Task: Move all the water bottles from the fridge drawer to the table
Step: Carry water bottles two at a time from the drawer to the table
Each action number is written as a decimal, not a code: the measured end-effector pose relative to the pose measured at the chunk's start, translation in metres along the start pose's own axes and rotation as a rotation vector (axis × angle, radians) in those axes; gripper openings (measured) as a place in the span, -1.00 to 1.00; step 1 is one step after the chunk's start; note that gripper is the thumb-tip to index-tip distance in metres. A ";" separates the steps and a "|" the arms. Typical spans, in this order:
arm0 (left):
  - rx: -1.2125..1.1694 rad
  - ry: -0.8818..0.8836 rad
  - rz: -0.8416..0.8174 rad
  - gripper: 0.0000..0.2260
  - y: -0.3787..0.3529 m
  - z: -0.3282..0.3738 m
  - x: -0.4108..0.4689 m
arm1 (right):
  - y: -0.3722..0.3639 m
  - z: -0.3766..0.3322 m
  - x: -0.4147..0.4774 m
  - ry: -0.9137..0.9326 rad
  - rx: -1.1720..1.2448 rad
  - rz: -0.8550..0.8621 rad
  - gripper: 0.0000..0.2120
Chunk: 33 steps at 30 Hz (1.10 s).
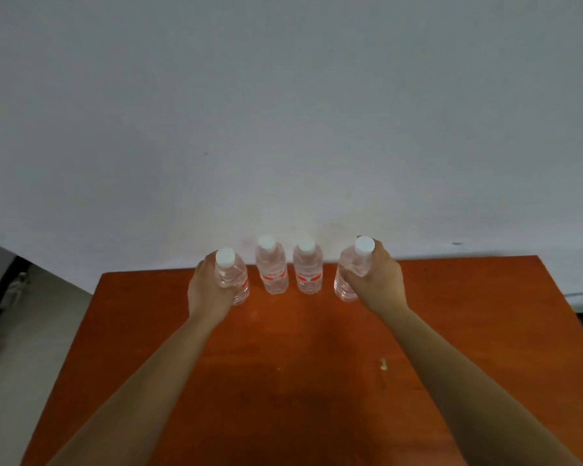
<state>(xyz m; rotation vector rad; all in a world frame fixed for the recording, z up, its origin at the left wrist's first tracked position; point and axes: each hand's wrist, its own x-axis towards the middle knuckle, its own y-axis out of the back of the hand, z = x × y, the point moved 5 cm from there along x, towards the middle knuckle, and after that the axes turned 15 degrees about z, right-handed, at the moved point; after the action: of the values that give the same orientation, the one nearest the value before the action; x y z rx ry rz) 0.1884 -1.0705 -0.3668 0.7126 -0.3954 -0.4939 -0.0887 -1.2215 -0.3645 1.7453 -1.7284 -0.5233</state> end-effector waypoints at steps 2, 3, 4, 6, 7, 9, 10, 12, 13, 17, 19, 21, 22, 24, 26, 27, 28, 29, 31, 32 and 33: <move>-0.007 0.009 -0.043 -0.53 -0.012 -0.012 0.018 | -0.021 0.002 0.005 -0.053 0.003 0.013 -0.46; -0.006 0.002 -0.067 -0.53 -0.019 -0.017 0.026 | -0.030 0.004 0.007 -0.070 0.001 0.017 -0.46; -0.008 0.005 -0.089 -0.52 -0.025 -0.021 0.034 | -0.038 0.004 0.009 -0.079 0.002 0.022 -0.45; -0.025 0.022 -0.126 -0.50 -0.035 -0.026 0.046 | -0.052 0.006 0.011 -0.098 0.010 0.032 -0.43; -0.043 0.033 -0.137 -0.49 -0.038 -0.025 0.051 | -0.056 0.007 0.013 -0.105 0.010 0.043 -0.44; -0.084 0.039 -0.171 -0.48 -0.044 -0.023 0.060 | -0.062 0.007 0.018 -0.120 -0.007 0.061 -0.45; -0.097 0.023 -0.197 -0.49 -0.046 -0.022 0.063 | -0.065 0.007 0.020 -0.121 -0.020 0.062 -0.43; -0.098 -0.018 -0.247 -0.46 -0.050 -0.020 0.066 | -0.071 0.006 0.024 -0.082 -0.066 0.042 -0.41; -0.094 -0.031 -0.262 -0.43 -0.051 -0.020 0.068 | -0.073 0.005 0.023 -0.055 -0.091 0.029 -0.41; -0.074 -0.014 -0.327 -0.41 -0.047 -0.024 0.072 | -0.074 0.009 0.015 -0.047 -0.094 0.001 -0.34; -0.061 -0.025 -0.371 -0.42 -0.047 -0.026 0.069 | -0.072 0.012 0.013 -0.060 -0.098 -0.009 -0.22; -0.040 -0.044 -0.388 -0.40 -0.048 -0.027 0.064 | -0.070 0.013 0.011 -0.066 -0.090 -0.039 -0.02; -0.042 -0.042 -0.385 -0.39 -0.048 -0.027 0.062 | -0.069 0.012 0.009 -0.072 -0.084 -0.055 0.07; -0.053 -0.031 -0.384 -0.34 -0.045 -0.026 0.058 | -0.065 0.010 0.004 -0.075 -0.085 -0.070 0.18; -0.052 -0.037 -0.387 -0.22 -0.042 -0.023 0.055 | -0.058 0.005 -0.002 -0.047 -0.097 -0.063 0.17; -0.044 -0.041 -0.380 -0.14 -0.039 -0.021 0.052 | -0.052 0.002 -0.004 -0.016 -0.103 -0.048 0.14; -0.034 -0.050 -0.358 -0.06 -0.035 -0.017 0.050 | -0.045 -0.002 -0.006 0.018 -0.106 -0.030 0.09; -0.023 -0.073 -0.322 -0.02 -0.029 -0.011 0.047 | -0.036 -0.005 -0.008 0.050 -0.110 -0.012 0.04; 0.020 -0.173 -0.223 -0.06 -0.013 0.009 0.041 | -0.014 -0.014 -0.010 0.117 -0.118 0.027 -0.08; 0.054 -0.263 -0.155 -0.12 -0.004 0.022 0.038 | -0.001 -0.019 -0.012 0.149 -0.132 0.053 -0.15; 0.095 -0.367 -0.082 -0.19 0.006 0.037 0.033 | 0.014 -0.024 -0.014 0.180 -0.159 0.092 -0.22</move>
<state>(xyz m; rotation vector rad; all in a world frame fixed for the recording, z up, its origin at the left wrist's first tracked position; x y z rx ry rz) 0.1983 -1.1042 -0.3309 0.7330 -0.7390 -0.6901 -0.0842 -1.2039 -0.3398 1.5443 -1.5881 -0.4371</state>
